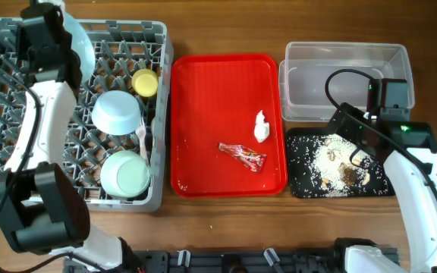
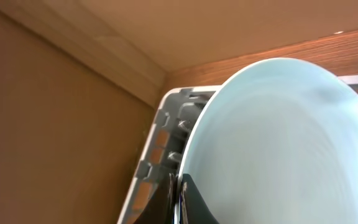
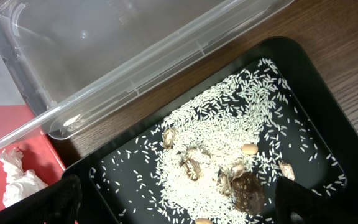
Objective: Sort waste into correct bins and load items into the dishwasher rack
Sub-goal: 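Stand the light-blue plate upright in the rack and release it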
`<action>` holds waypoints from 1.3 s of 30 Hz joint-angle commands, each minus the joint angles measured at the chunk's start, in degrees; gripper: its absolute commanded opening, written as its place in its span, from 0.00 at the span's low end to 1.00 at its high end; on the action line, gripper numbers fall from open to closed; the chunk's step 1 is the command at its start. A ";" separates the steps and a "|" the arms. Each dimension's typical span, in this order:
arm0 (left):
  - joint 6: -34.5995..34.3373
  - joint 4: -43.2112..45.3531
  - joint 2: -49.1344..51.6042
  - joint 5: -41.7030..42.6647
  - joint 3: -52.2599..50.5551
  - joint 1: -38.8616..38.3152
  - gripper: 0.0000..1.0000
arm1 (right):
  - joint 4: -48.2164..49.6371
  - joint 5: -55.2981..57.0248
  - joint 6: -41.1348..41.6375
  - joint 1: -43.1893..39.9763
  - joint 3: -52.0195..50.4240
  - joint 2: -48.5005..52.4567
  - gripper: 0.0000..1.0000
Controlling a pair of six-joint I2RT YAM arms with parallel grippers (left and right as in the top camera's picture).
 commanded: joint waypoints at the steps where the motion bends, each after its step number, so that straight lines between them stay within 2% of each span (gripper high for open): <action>1: 0.46 -1.44 0.48 0.87 0.50 -4.02 0.04 | 0.13 -0.11 -0.59 -0.04 0.57 0.31 1.00; 5: 0.44 -4.48 0.48 0.83 0.50 -8.50 0.05 | 0.13 -0.09 -0.59 -0.04 0.57 0.31 1.00; 6: 0.46 -4.83 0.46 0.68 0.50 -9.55 0.08 | 0.13 -0.11 -0.59 -0.04 0.57 0.31 1.00; 7: 0.46 -5.55 0.46 0.66 0.50 -10.78 0.22 | 0.13 -0.09 -0.59 -0.04 0.57 0.31 1.00; 9: 0.44 -7.61 0.42 0.70 0.50 -13.51 0.30 | 0.13 -0.09 -0.59 -0.04 0.57 0.31 1.00; 11: 0.26 -9.49 0.42 0.70 0.50 -16.96 0.48 | 0.13 -0.09 -0.59 -0.04 0.57 0.31 1.00; 12: 0.26 -9.84 0.42 0.66 0.50 -18.84 0.54 | 0.13 -0.11 -0.59 -0.04 0.57 0.31 1.00; 14: -0.61 -8.39 0.17 -1.62 0.52 -22.03 0.75 | 0.13 -0.09 -0.59 -0.04 0.57 0.31 1.00; 18: -8.79 -7.96 -2.82 -5.57 1.03 -26.67 0.82 | 0.13 -0.11 -0.59 -0.04 0.57 0.31 1.00; 19: -12.55 -9.81 -4.02 -5.55 1.03 -27.56 0.79 | 0.13 -0.11 -0.59 -0.04 0.57 0.31 1.00; 21: -24.02 -15.63 -6.25 -4.31 1.03 -28.37 0.68 | 0.13 -0.09 -0.59 -0.04 0.57 0.31 1.00; 23: -36.44 -24.20 -7.28 6.23 1.03 -26.91 0.64 | 0.13 -0.11 -0.59 -0.04 0.57 0.31 1.00; 25: -43.30 -30.01 -7.13 19.85 1.01 -23.74 0.64 | 0.13 -0.11 -0.57 -0.04 0.57 0.31 1.00; 26: -45.64 -32.28 -7.04 29.07 1.01 -21.66 0.78 | 0.13 -0.11 -0.61 -0.04 0.57 0.31 1.00; 28: -46.51 -33.22 -6.99 34.99 0.98 -20.17 1.00 | 0.17 -0.11 -0.59 -0.04 0.57 0.31 1.00; 32: -46.49 -34.71 -6.99 36.02 0.17 -19.89 1.00 | 0.13 -0.09 -0.59 -0.04 0.57 0.31 1.00; 36: -46.07 -33.73 -6.75 29.55 -1.81 -19.82 1.00 | 0.13 -0.11 -0.59 -0.04 0.57 0.35 1.00; 37: -45.57 -33.73 -6.75 28.96 -1.81 -19.82 0.96 | 0.13 -0.11 -0.59 -0.04 0.57 0.35 1.00; 38: -45.59 -33.77 -6.75 27.50 -1.81 -19.82 0.79 | 0.13 -0.09 -0.59 -0.04 0.57 0.37 1.00; 39: -45.72 -33.75 -6.62 25.90 -1.81 -19.82 0.71 | 0.15 -0.11 -0.59 -0.04 0.57 0.37 1.00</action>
